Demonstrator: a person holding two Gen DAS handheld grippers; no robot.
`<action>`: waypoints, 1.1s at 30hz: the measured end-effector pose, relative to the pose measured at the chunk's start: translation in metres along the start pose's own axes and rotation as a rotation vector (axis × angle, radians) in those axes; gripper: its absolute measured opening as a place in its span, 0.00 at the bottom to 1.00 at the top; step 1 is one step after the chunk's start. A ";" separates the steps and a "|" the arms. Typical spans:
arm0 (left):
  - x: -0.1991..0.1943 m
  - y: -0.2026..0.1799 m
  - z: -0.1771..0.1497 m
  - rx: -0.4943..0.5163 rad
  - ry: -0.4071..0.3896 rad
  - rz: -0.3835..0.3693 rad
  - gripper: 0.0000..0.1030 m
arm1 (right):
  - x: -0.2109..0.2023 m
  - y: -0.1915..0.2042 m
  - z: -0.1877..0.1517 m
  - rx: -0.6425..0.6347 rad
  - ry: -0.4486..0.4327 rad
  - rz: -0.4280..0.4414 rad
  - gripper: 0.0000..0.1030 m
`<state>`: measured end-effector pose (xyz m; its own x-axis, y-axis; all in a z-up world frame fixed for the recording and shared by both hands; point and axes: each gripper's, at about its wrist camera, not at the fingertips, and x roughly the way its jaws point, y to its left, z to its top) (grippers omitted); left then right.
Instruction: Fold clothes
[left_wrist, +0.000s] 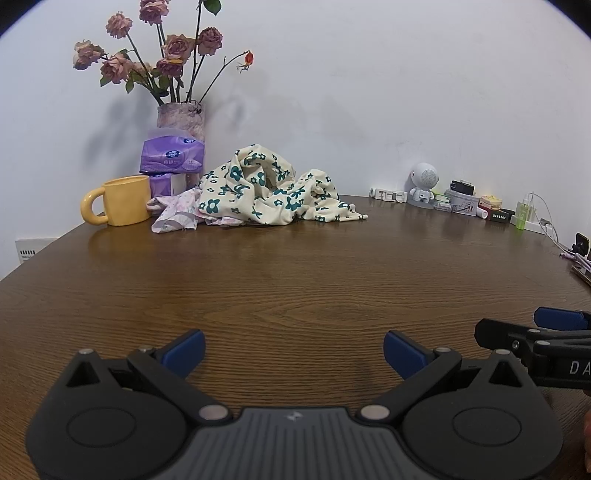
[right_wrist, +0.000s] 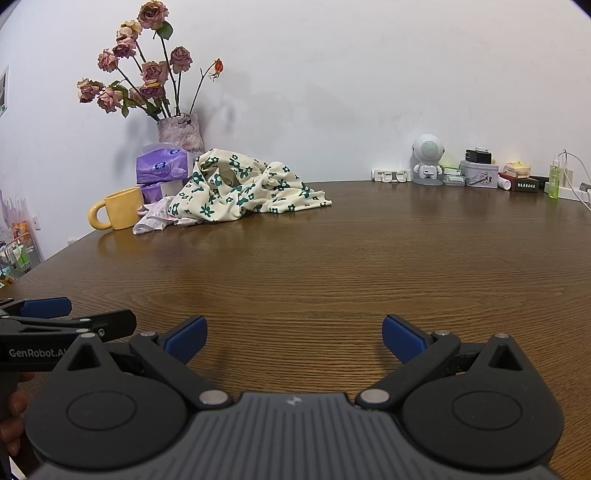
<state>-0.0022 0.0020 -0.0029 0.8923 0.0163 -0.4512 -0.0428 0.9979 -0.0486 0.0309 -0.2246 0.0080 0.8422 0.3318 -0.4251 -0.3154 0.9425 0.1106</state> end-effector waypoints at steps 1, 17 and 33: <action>0.000 0.000 0.000 0.000 0.000 0.001 1.00 | 0.000 0.000 0.000 0.000 -0.001 0.000 1.00; 0.000 0.000 0.000 0.001 -0.001 0.004 1.00 | 0.000 -0.001 0.000 0.003 -0.001 0.003 1.00; 0.001 -0.001 0.000 0.004 0.002 0.006 1.00 | 0.001 -0.001 0.001 0.006 0.002 0.008 1.00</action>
<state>-0.0014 0.0011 -0.0032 0.8912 0.0223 -0.4531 -0.0464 0.9980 -0.0420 0.0321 -0.2255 0.0080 0.8390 0.3390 -0.4256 -0.3192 0.9401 0.1195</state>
